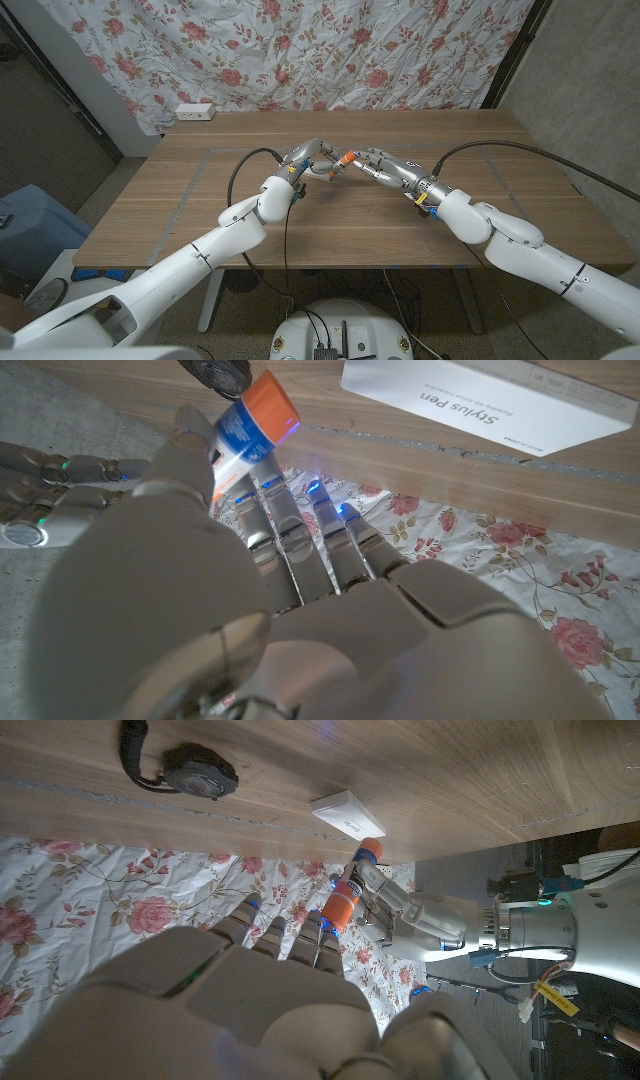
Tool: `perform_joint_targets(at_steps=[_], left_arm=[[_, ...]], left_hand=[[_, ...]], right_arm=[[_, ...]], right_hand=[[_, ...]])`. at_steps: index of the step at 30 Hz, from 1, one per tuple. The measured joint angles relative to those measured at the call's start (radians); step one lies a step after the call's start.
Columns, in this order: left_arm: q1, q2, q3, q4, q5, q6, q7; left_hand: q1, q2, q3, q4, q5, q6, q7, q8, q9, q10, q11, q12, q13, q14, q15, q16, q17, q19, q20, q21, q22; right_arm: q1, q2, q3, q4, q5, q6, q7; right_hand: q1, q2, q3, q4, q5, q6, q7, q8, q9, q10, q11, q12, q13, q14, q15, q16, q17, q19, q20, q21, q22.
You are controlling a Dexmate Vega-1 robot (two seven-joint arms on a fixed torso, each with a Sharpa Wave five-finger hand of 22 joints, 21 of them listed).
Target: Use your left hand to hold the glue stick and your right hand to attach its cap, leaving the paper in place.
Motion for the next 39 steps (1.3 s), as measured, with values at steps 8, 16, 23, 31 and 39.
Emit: perform_joint_targets(at_steps=[8,16,23,31,39], left_arm=[[-0.002,-0.002,0.001,0.003,0.002,-0.002,-0.001],[-0.002,-0.002,0.001,0.003,0.003,-0.002,-0.002],[-0.002,-0.002,0.002,0.003,0.003,-0.007,-0.003],[0.003,-0.001,0.001,0.001,0.002,-0.007,-0.003],[0.003,-0.001,0.001,0.001,0.001,-0.008,-0.003]], left_hand=[[0.000,0.000,0.000,0.000,0.000,0.009,0.009,0.000,0.000,0.000,0.000,-0.001,0.000,0.000,0.000,0.000,0.000,0.000,0.000,0.000,0.000],[0.000,0.000,0.000,0.000,0.000,0.009,0.009,0.000,0.000,0.000,0.000,-0.004,0.000,0.000,0.000,0.000,0.000,0.000,0.000,0.000,0.000],[0.000,0.000,0.000,0.000,-0.003,0.009,0.009,0.000,0.000,0.000,0.000,-0.006,0.000,0.000,0.000,0.000,0.000,0.000,0.000,0.000,0.000],[0.000,0.000,-0.004,0.004,-0.005,0.009,0.009,0.000,0.000,0.000,0.000,-0.008,0.000,0.000,0.000,0.000,0.000,0.000,0.000,0.000,0.000],[0.000,0.000,-0.004,0.004,-0.008,0.009,0.009,0.000,0.000,0.000,0.000,-0.014,0.000,0.000,0.000,0.000,0.000,0.000,0.000,0.000,0.000]], right_arm=[[0.009,0.000,-0.005,0.007,0.008,0.008,0.018],[0.005,0.001,-0.002,0.011,0.013,0.010,0.020],[-0.006,-0.001,0.008,0.014,0.023,0.016,-0.005],[-0.016,-0.001,0.022,0.016,0.034,0.022,-0.028],[-0.026,0.002,0.036,0.016,0.034,0.022,-0.028]], right_hand=[[0.000,0.000,0.000,0.000,0.000,0.000,0.000,0.000,0.000,0.005,0.005,0.000,0.000,0.000,0.000,0.008,0.000,0.000,0.000,0.000,0.000],[0.000,0.000,0.000,0.000,0.004,0.004,0.004,0.000,0.000,0.009,0.001,0.000,0.000,0.013,0.006,0.008,0.000,0.008,0.007,0.004,0.000],[0.000,0.000,0.000,0.000,0.004,0.006,0.006,0.000,0.000,0.013,-0.002,0.000,0.004,0.020,0.002,0.014,-0.002,0.020,0.009,0.008,0.000],[0.000,0.000,0.000,0.000,0.004,0.007,0.007,0.000,0.002,0.013,-0.002,0.000,0.002,0.030,0.002,0.017,-0.002,0.022,0.011,0.008,0.000],[0.000,0.000,0.000,0.000,0.007,0.039,-0.018,0.000,0.007,0.012,-0.002,0.001,0.003,0.034,0.006,0.020,-0.002,0.031,0.005,0.008,0.000]])
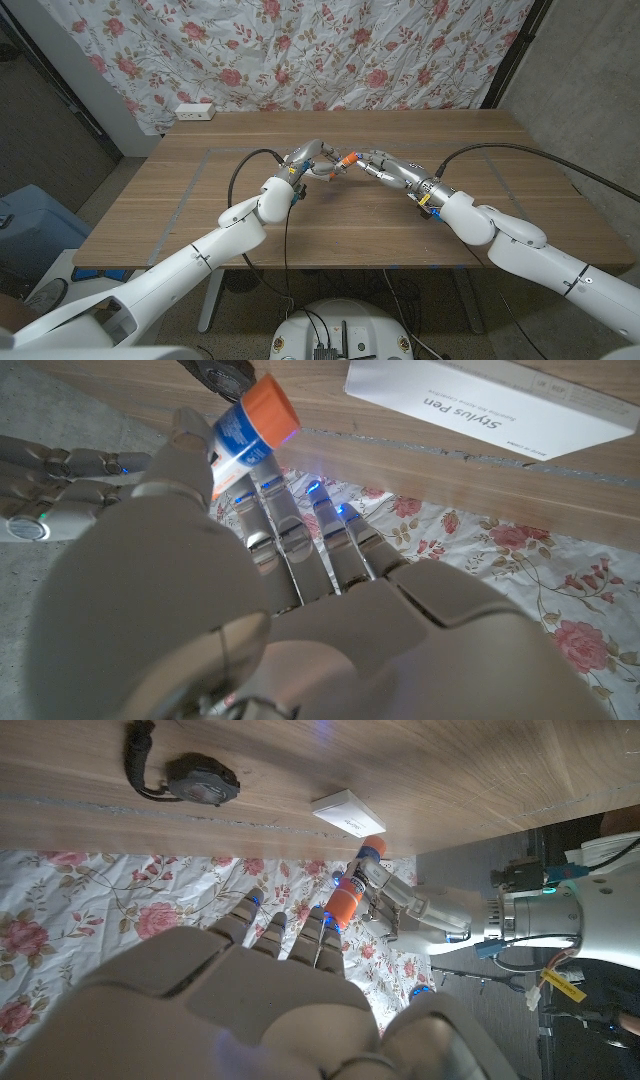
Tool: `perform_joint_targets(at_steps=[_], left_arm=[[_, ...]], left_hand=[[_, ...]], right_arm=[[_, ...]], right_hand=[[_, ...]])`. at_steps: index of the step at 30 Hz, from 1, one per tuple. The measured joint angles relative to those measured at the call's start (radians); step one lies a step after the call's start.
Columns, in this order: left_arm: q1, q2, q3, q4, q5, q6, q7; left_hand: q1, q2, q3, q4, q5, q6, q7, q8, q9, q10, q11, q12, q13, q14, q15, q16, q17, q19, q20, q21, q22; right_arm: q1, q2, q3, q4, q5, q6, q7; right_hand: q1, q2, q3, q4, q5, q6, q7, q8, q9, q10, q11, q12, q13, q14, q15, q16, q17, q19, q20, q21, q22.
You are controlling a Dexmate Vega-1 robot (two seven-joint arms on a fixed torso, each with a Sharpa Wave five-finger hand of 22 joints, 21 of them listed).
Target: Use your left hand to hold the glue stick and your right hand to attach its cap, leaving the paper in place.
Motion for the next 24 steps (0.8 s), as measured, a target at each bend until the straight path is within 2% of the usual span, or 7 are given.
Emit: perform_joint_targets(at_steps=[1,7,9,24], left_arm=[[0.004,0.005,-0.002,-0.005,0.000,0.000,0.000],[0.006,0.008,-0.004,-0.008,0.000,0.000,-0.002],[0.006,0.009,-0.004,-0.008,0.000,-0.001,-0.003],[0.005,0.025,-0.008,-0.019,0.000,-0.004,-0.028]], left_hand=[[0.000,0.000,0.000,0.000,0.000,0.000,0.000,0.000,0.000,0.000,0.000,0.000,0.000,0.000,0.000,0.000,0.000,0.000,0.000,0.000,0.000],[0.000,0.000,0.000,0.000,-0.003,0.000,0.000,0.000,0.000,0.000,0.000,0.000,0.000,0.000,0.000,0.000,0.000,0.000,0.000,0.000,0.000],[0.000,0.000,-0.004,0.004,-0.001,0.000,0.000,0.000,0.000,0.007,-0.008,-0.001,-0.001,0.000,0.000,0.000,0.000,0.000,0.000,0.000,0.000],[0.000,0.000,-0.007,0.007,0.005,0.000,0.000,0.000,0.000,0.003,-0.014,-0.005,-0.005,0.000,0.000,-0.005,0.000,0.000,0.000,0.000,0.000]], right_arm=[[-0.001,0.000,0.001,0.000,0.012,0.005,-0.026],[-0.008,0.002,0.010,0.000,0.017,0.009,-0.041],[-0.011,0.003,0.014,0.000,0.018,0.009,-0.046],[-0.030,0.007,0.051,0.005,0.047,0.019,-0.092]], right_hand=[[0.000,0.000,0.000,0.000,0.000,0.000,0.000,0.000,0.000,0.000,0.000,0.000,0.000,0.002,0.001,0.000,0.000,0.000,0.000,0.000,0.000],[0.000,0.000,0.000,0.000,0.000,0.007,-0.007,0.003,-0.001,0.000,0.000,0.000,0.000,0.009,-0.006,0.000,0.000,0.007,0.007,0.000,0.000],[0.000,0.000,0.000,0.000,0.000,0.003,-0.003,-0.001,-0.001,0.000,0.000,0.000,0.000,0.009,-0.006,0.000,0.000,0.007,0.007,0.000,0.000],[0.000,0.000,0.000,0.000,0.000,-0.003,-0.005,-0.001,-0.001,0.005,0.005,0.000,0.000,0.014,-0.011,0.000,-0.005,0.021,0.007,0.000,0.000]])
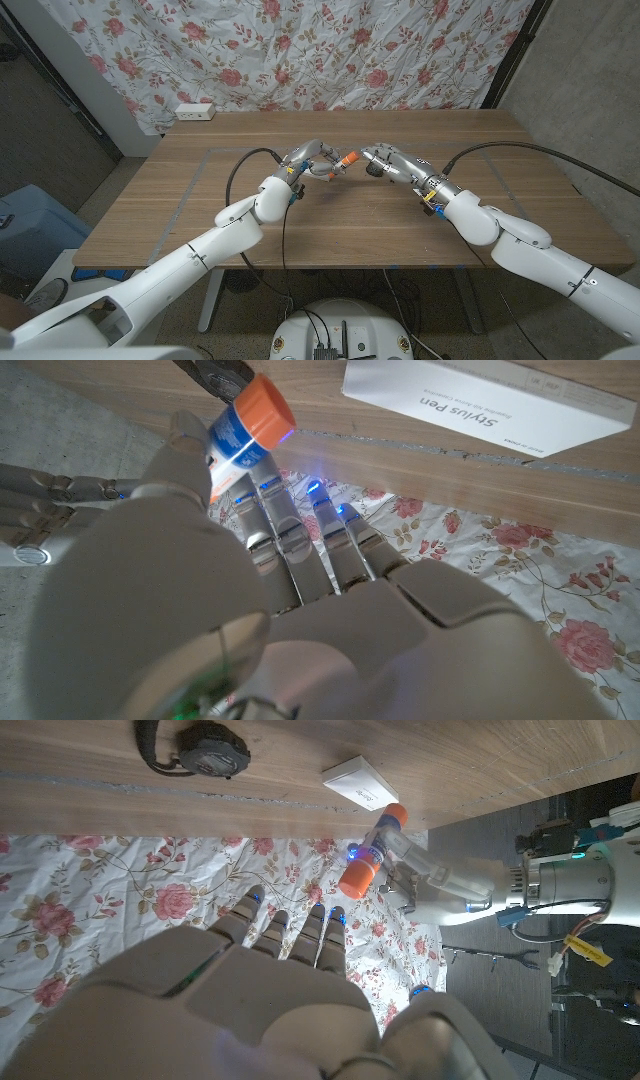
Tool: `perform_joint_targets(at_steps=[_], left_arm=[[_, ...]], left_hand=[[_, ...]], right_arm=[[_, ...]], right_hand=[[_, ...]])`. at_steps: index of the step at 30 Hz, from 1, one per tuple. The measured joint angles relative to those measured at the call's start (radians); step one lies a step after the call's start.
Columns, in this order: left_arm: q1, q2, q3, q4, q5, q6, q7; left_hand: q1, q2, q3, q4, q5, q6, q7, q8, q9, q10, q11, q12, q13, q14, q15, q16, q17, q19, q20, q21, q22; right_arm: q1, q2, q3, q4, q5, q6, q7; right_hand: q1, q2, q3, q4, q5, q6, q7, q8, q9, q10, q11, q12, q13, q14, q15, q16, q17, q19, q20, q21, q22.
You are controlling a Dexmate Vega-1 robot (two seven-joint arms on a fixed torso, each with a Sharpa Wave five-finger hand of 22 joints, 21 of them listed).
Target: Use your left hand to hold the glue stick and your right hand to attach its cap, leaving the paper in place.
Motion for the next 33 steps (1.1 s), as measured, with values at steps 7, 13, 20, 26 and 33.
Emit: perform_joint_targets(at_steps=[7,13,20,26,33], left_arm=[[0.000,0.014,-0.005,-0.018,0.000,0.012,-0.017],[0.007,0.038,-0.013,-0.045,0.001,0.025,-0.037],[0.012,0.062,-0.020,-0.068,0.006,0.034,-0.063],[0.014,0.088,-0.026,-0.089,0.014,0.040,-0.088],[0.016,0.100,-0.028,-0.100,0.027,0.049,-0.114]], left_hand=[[0.000,0.000,-0.004,0.004,0.000,-0.004,-0.004,-0.002,-0.002,-0.005,-0.005,0.000,0.000,0.000,0.000,-0.002,0.000,0.000,0.000,0.000,0.000],[0.000,0.000,-0.004,0.004,0.000,-0.009,-0.009,-0.004,-0.002,-0.011,-0.011,-0.004,0.001,-0.001,-0.001,-0.007,-0.002,0.000,0.000,0.000,0.000],[0.000,0.000,-0.004,0.004,0.000,-0.020,-0.020,-0.012,-0.002,-0.021,-0.021,-0.008,0.001,-0.016,-0.001,-0.011,-0.002,-0.008,0.000,0.000,0.000],[0.000,0.000,-0.004,0.004,0.004,-0.027,-0.027,-0.014,-0.002,-0.028,-0.029,-0.009,0.006,-0.018,0.000,-0.011,-0.002,-0.007,0.000,-0.006,0.000],[0.000,0.000,-0.008,0.008,0.004,-0.033,-0.033,-0.017,-0.002,-0.034,-0.034,-0.012,0.006,-0.029,0.000,-0.011,-0.002,-0.018,0.001,-0.006,0.000]], right_arm=[[-0.010,0.003,0.017,0.007,0.022,0.005,-0.015],[-0.022,0.011,0.036,0.015,0.067,0.008,-0.029],[-0.033,0.019,0.054,0.025,0.107,0.015,-0.039],[-0.041,0.027,0.067,0.036,0.146,0.024,-0.048],[-0.043,0.041,0.076,0.055,0.162,0.028,-0.051]], right_hand=[[0.000,0.000,0.000,0.000,0.004,0.000,0.000,0.000,0.000,-0.006,0.005,0.000,0.000,0.005,-0.005,0.000,0.000,0.000,0.000,0.000,-0.002],[0.000,0.000,0.004,-0.004,0.004,-0.006,-0.005,-0.007,0.000,-0.009,0.009,0.000,0.000,0.005,-0.005,0.000,-0.003,0.014,0.000,0.008,-0.002],[0.000,0.000,0.008,-0.008,0.004,-0.018,-0.007,-0.008,0.000,-0.018,0.018,-0.005,0.000,0.005,-0.005,0.000,-0.007,0.039,-0.018,0.008,-0.002],[0.013,0.013,0.008,-0.008,0.004,-0.023,-0.002,-0.008,0.000,-0.020,0.027,-0.005,0.000,0.005,-0.005,0.000,-0.009,0.054,-0.025,0.016,-0.002],[0.013,0.013,0.013,-0.013,0.004,-0.023,-0.002,-0.008,0.000,-0.017,0.029,-0.005,0.000,0.009,-0.002,0.000,-0.011,0.057,-0.021,0.016,-0.002]])
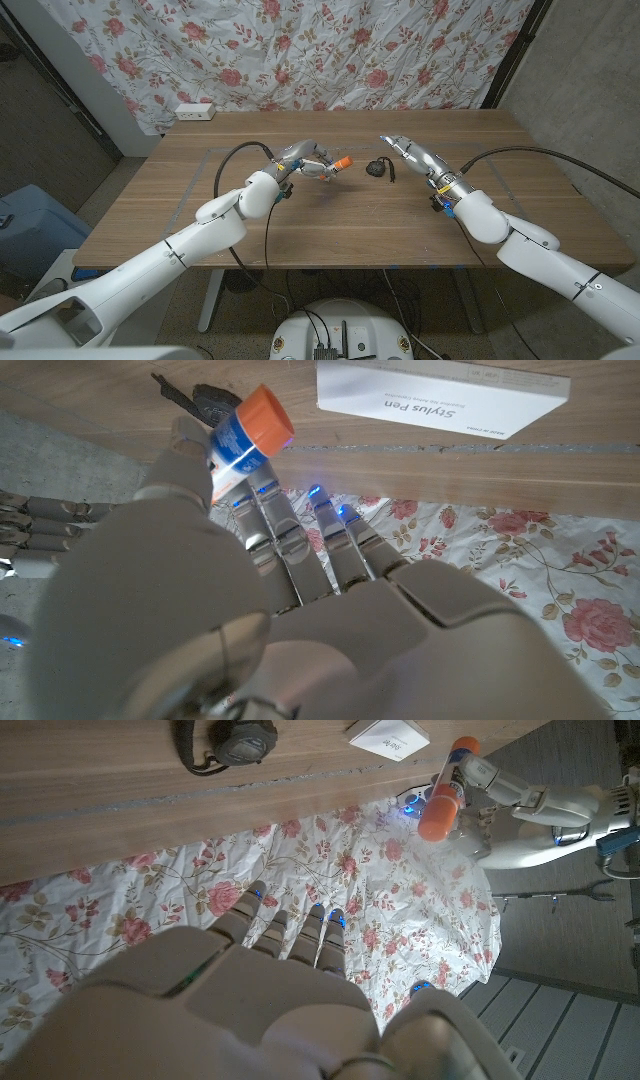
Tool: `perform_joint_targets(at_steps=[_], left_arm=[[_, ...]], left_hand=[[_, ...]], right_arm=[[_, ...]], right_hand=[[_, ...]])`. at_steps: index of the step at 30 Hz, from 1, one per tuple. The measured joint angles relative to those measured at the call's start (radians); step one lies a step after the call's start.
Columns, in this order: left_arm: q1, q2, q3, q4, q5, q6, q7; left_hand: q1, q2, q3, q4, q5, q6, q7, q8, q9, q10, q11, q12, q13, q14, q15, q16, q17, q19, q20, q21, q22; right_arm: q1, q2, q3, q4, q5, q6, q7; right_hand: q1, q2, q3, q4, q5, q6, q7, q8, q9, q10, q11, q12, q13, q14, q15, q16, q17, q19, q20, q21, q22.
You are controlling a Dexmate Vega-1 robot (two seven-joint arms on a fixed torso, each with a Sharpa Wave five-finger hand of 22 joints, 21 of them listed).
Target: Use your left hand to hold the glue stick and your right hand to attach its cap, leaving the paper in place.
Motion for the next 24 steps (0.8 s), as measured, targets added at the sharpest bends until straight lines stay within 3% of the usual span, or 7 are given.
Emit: perform_joint_targets(at_steps=[2,11,24], left_arm=[[0.004,0.025,-0.008,-0.024,0.003,0.003,-0.007],[0.007,0.045,-0.015,-0.042,0.018,0.019,-0.044],[0.009,0.103,-0.029,-0.085,0.042,0.029,-0.103]], left_hand=[[0.000,0.000,0.000,0.000,0.000,0.000,0.000,-0.003,0.000,0.000,0.000,0.000,0.000,0.000,0.000,0.000,0.000,-0.001,-0.001,0.000,0.000],[0.000,0.000,0.000,0.000,0.000,-0.004,-0.004,-0.006,0.000,-0.009,-0.009,-0.003,0.000,-0.008,0.003,0.000,0.000,-0.001,-0.001,0.000,0.000],[0.000,0.000,0.000,0.000,0.008,-0.014,-0.014,-0.007,0.000,-0.018,-0.018,-0.006,-0.002,-0.024,0.003,0.000,0.000,-0.017,0.005,0.000,0.000]], right_arm=[[0.000,0.005,0.002,0.007,0.042,0.017,-0.005],[0.007,0.033,0.009,0.046,0.083,0.040,-0.007],[0.022,0.078,0.015,0.107,0.202,0.117,-0.008]], right_hand=[[0.000,0.000,0.000,0.000,0.000,0.004,0.004,0.000,0.000,0.001,0.001,0.000,0.000,0.000,0.000,0.000,-0.003,0.004,0.004,0.000,0.000],[0.000,0.000,0.004,-0.004,0.000,0.013,0.005,0.000,0.000,0.001,0.001,0.000,0.000,0.004,-0.003,0.000,-0.003,0.009,-0.002,0.000,0.000],[0.000,0.000,0.013,-0.004,0.003,0.004,0.014,0.000,0.000,-0.019,0.032,-0.004,0.000,0.036,0.021,0.000,-0.012,0.036,-0.015,0.000,0.000]])
